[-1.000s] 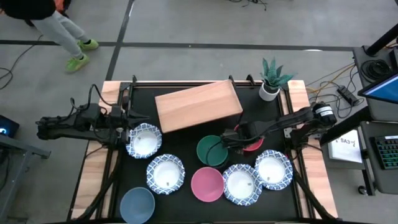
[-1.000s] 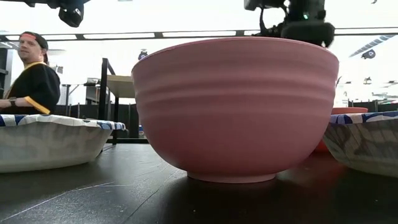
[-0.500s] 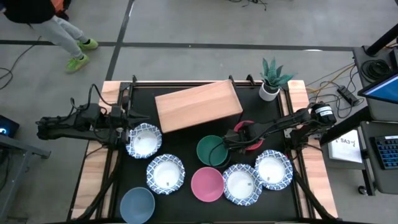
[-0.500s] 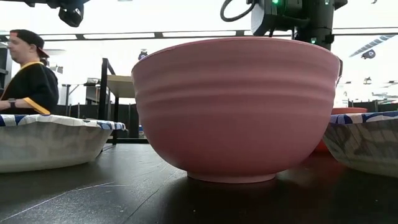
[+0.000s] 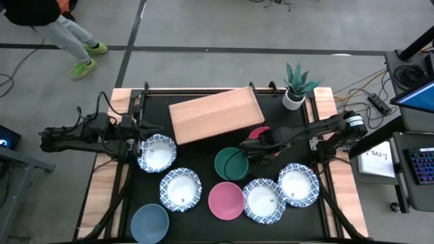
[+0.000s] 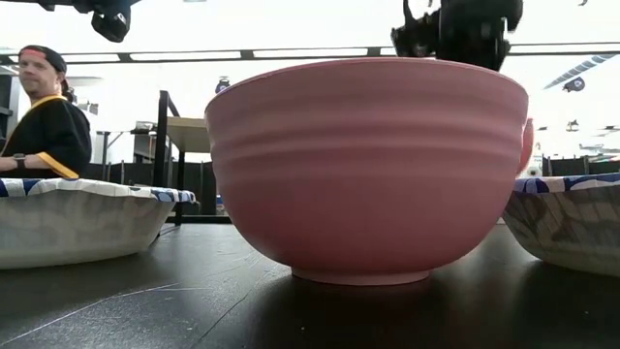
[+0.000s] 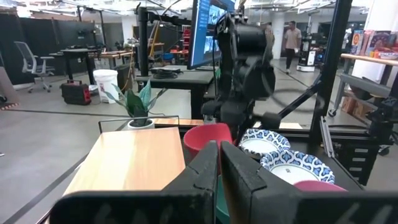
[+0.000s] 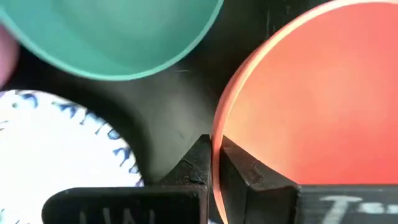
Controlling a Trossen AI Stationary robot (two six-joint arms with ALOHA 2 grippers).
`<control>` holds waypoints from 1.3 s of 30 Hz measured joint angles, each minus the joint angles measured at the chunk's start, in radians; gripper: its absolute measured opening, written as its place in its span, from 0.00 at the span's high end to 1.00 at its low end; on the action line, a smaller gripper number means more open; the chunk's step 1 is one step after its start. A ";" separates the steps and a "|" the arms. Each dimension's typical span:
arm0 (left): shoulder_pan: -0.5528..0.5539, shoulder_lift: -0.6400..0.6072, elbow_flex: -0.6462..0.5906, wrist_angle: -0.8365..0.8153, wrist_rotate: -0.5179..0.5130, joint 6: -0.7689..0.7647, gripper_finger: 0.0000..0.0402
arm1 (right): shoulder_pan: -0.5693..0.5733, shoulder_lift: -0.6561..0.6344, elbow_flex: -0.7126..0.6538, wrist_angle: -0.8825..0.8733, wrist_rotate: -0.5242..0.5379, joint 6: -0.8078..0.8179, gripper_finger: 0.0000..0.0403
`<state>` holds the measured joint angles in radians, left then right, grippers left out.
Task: Place and stack bowls onto a shelf
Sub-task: Put the orange bowl on the shelf
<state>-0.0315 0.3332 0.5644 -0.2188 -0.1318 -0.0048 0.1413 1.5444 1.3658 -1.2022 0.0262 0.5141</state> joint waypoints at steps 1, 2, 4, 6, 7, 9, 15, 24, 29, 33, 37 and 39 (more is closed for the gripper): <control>0.000 0.000 0.000 0.000 0.000 0.000 1.00 | 0.000 0.000 0.031 -0.016 -0.022 -0.001 0.98; 0.000 0.000 0.000 0.000 0.000 0.000 1.00 | 0.000 0.000 0.062 -0.026 -0.046 -0.002 0.98; 0.000 0.000 0.000 0.000 0.000 0.000 1.00 | 0.002 0.000 0.122 -0.031 -0.099 -0.017 0.98; 0.000 0.001 0.000 0.000 0.000 0.000 1.00 | 0.002 0.000 0.181 -0.015 -0.167 -0.044 0.98; 0.000 0.001 0.000 0.000 0.000 0.000 1.00 | 0.003 0.000 0.211 0.000 -0.191 -0.059 0.98; 0.000 0.001 0.000 0.000 0.000 0.000 1.00 | 0.005 0.000 0.263 0.047 -0.209 -0.096 0.98; 0.000 0.001 0.000 0.000 0.000 0.000 1.00 | -0.003 0.009 0.383 0.189 -0.110 -0.288 0.98; 0.000 0.001 0.000 0.000 0.000 0.000 1.00 | -0.152 0.059 0.414 0.165 0.130 -0.493 0.98; 0.000 0.001 0.000 0.000 0.000 0.000 1.00 | -0.275 0.098 0.414 0.111 0.208 -0.567 0.98; 0.000 0.000 0.000 0.000 0.000 0.000 1.00 | -0.345 0.125 0.414 0.072 0.206 -0.602 0.98; 0.000 0.000 0.000 0.000 0.000 0.000 1.00 | -0.366 0.138 0.413 0.066 0.202 -0.631 0.98; 0.000 0.000 0.000 0.000 0.000 0.000 1.00 | -0.369 0.137 0.413 0.066 0.202 -0.638 0.98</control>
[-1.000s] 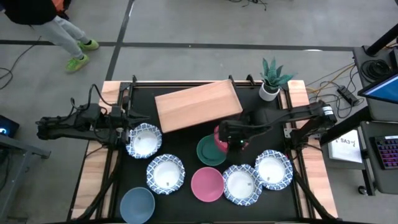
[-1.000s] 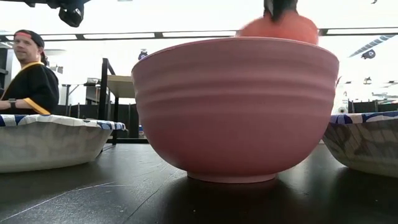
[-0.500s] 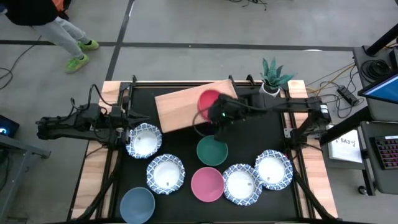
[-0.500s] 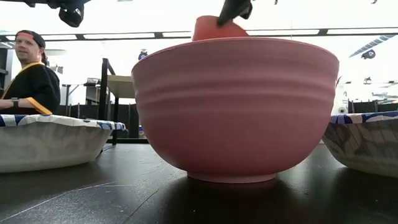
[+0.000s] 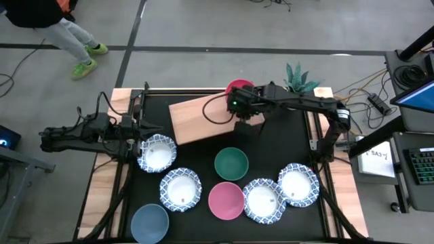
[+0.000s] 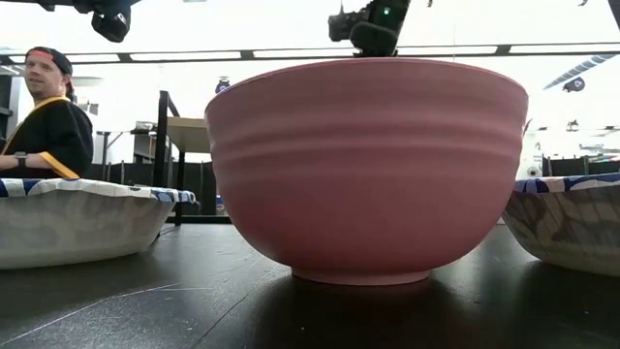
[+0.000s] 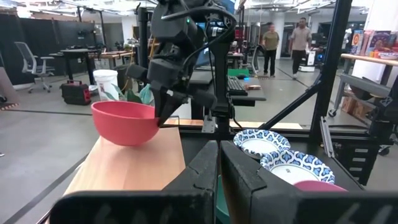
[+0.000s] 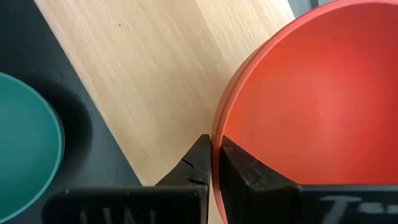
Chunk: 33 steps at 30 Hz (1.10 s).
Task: Place and stack bowls onto a shelf
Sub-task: Put the orange bowl on the shelf, then put the top left white and blue bowl on the shelf
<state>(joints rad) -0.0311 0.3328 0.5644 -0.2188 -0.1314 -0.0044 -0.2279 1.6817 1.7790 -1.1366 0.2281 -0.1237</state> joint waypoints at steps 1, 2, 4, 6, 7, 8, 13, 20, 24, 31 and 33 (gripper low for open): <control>0.000 0.000 0.000 0.000 0.000 0.000 1.00 | 0.000 -0.001 0.000 -0.001 0.000 0.000 0.98; 0.000 0.000 0.000 0.000 0.000 0.000 1.00 | 0.000 -0.001 0.000 -0.006 0.000 0.000 0.98; 0.000 0.000 0.000 0.000 0.000 0.000 1.00 | 0.000 -0.001 0.000 -0.009 0.000 0.000 0.98; 0.000 0.000 0.000 0.000 0.000 0.000 1.00 | -0.001 -0.001 0.000 -0.009 0.000 0.004 0.97; 0.000 0.000 0.000 0.000 0.000 0.000 1.00 | -0.002 -0.002 0.000 -0.009 0.000 0.004 0.96; 0.000 0.000 0.000 0.000 0.000 0.000 1.00 | -0.002 -0.002 0.000 -0.009 0.000 0.004 0.94; 0.000 0.000 0.000 0.000 0.000 0.000 1.00 | -0.007 0.001 0.000 -0.008 0.000 0.008 0.85; 0.000 0.000 0.000 0.000 0.000 0.000 1.00 | -0.002 -0.018 0.000 -0.012 0.000 0.033 0.75; 0.000 0.000 0.000 0.001 0.000 -0.004 1.00 | 0.017 -0.044 0.020 -0.033 0.000 0.079 0.75; 0.000 0.008 0.000 0.001 0.000 -0.021 1.00 | 0.107 -0.141 -0.020 -0.028 -0.052 0.133 0.78; 0.000 0.012 0.000 0.002 0.000 -0.038 1.00 | 0.150 -0.173 -0.056 -0.005 -0.052 0.163 0.79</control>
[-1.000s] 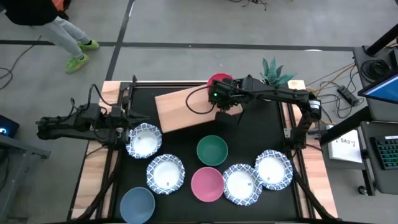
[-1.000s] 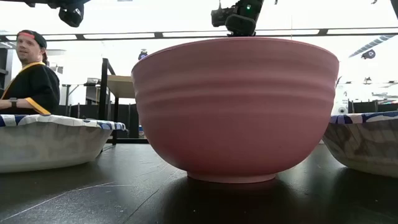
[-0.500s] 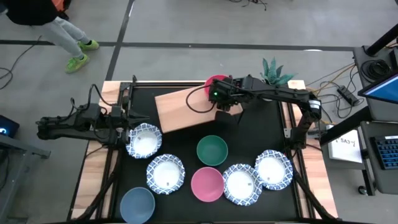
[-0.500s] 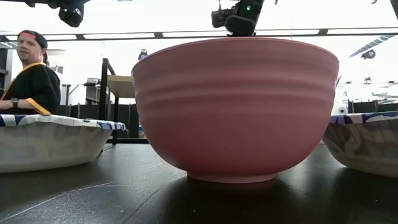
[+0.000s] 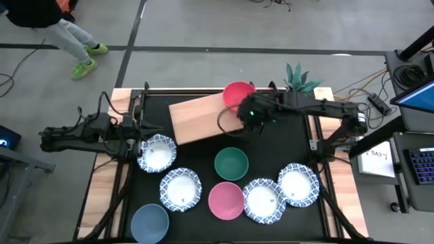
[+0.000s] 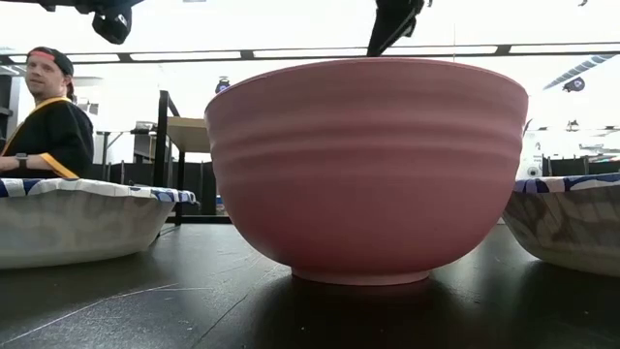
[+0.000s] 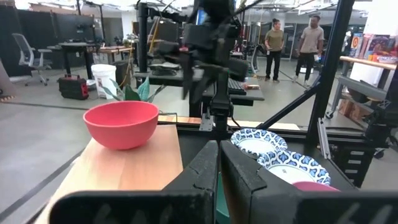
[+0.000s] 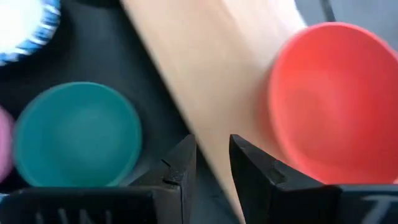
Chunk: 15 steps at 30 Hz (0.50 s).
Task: Place and stack bowls onto a shelf
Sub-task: Put the top left white and blue bowl on the shelf
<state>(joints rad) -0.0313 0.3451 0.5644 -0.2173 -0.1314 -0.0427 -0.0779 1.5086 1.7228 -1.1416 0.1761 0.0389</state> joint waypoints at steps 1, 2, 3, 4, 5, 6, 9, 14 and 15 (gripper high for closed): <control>0.000 0.003 0.000 0.000 0.000 -0.007 1.00 | 0.024 -0.018 -0.024 0.019 0.001 0.019 0.79; 0.000 0.006 0.000 0.000 0.000 -0.016 1.00 | 0.050 -0.036 -0.051 0.043 0.000 0.030 0.80; 0.000 0.010 0.000 0.000 0.000 -0.025 1.00 | 0.079 -0.055 -0.083 0.075 0.000 0.046 0.80; 0.000 0.015 0.000 0.000 0.000 -0.034 1.00 | 0.108 -0.077 -0.117 0.111 0.000 0.057 0.81; 0.000 0.021 0.000 0.000 0.000 -0.046 1.00 | 0.139 -0.097 -0.154 0.152 0.001 0.070 0.81; 0.000 0.027 0.000 0.000 0.000 -0.055 1.00 | 0.171 -0.118 -0.195 0.197 0.003 0.078 0.81; 0.000 0.046 -0.004 -0.001 0.000 -0.087 1.00 | 0.260 -0.175 -0.334 0.373 0.009 0.101 0.82; 0.000 0.094 -0.011 -0.002 0.000 -0.150 1.00 | 0.381 -0.245 -0.592 0.746 0.062 0.102 0.82; 0.000 0.104 -0.011 -0.001 0.001 -0.164 1.00 | 0.397 -0.252 -0.642 0.815 0.074 0.099 0.82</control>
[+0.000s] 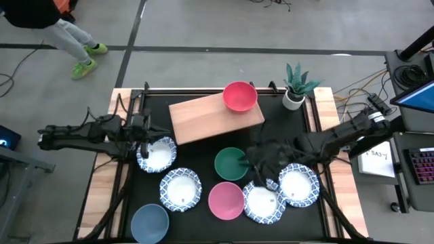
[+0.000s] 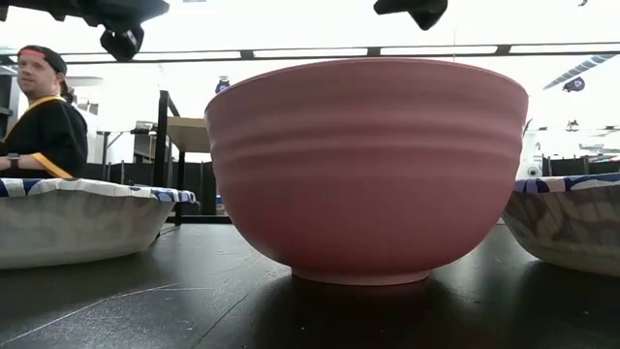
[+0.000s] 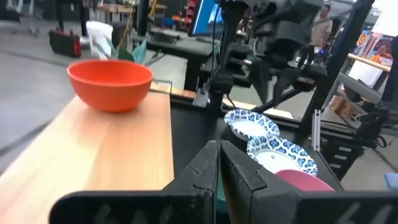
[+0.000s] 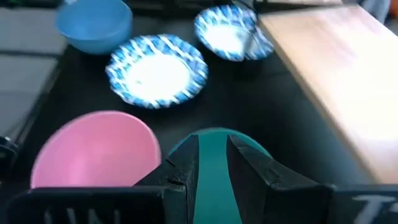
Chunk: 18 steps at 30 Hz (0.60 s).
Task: Place and stack bowls onto a shelf
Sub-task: Put the top left white and blue bowl on the shelf
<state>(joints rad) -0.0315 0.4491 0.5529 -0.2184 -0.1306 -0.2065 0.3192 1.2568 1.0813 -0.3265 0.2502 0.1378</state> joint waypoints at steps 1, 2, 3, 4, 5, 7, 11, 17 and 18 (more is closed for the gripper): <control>0.000 0.010 0.000 0.000 0.001 -0.013 1.00 | 0.013 -0.005 -0.044 0.060 0.012 -0.005 0.82; 0.000 0.018 0.000 0.000 0.002 -0.021 1.00 | 0.020 -0.010 -0.089 0.121 0.020 -0.011 0.82; 0.000 0.025 0.000 0.001 0.003 -0.026 1.00 | 0.024 -0.013 -0.128 0.178 0.033 -0.021 0.83; 0.000 0.032 0.000 0.003 0.003 -0.033 1.00 | 0.024 -0.015 -0.162 0.228 0.038 -0.024 0.83; 0.000 0.038 0.002 0.004 0.003 -0.044 1.00 | 0.023 -0.019 -0.193 0.268 0.039 -0.026 0.83; 0.000 0.048 0.008 0.008 0.005 -0.072 1.00 | 0.015 -0.032 -0.244 0.317 0.040 -0.034 0.83; 0.000 0.061 0.018 0.012 0.011 -0.132 1.00 | -0.007 -0.079 -0.320 0.335 0.039 -0.045 0.83; 0.000 0.070 0.023 0.015 0.045 -0.239 1.00 | -0.042 -0.178 -0.390 0.363 0.040 -0.042 0.83; 0.000 0.070 0.023 0.016 0.046 -0.261 1.00 | -0.043 -0.192 -0.398 0.362 0.040 -0.043 0.83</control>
<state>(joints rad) -0.0315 0.5194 0.5755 -0.2026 -0.0846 -0.4676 0.2764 1.0649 0.6828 0.0354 0.2901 0.0948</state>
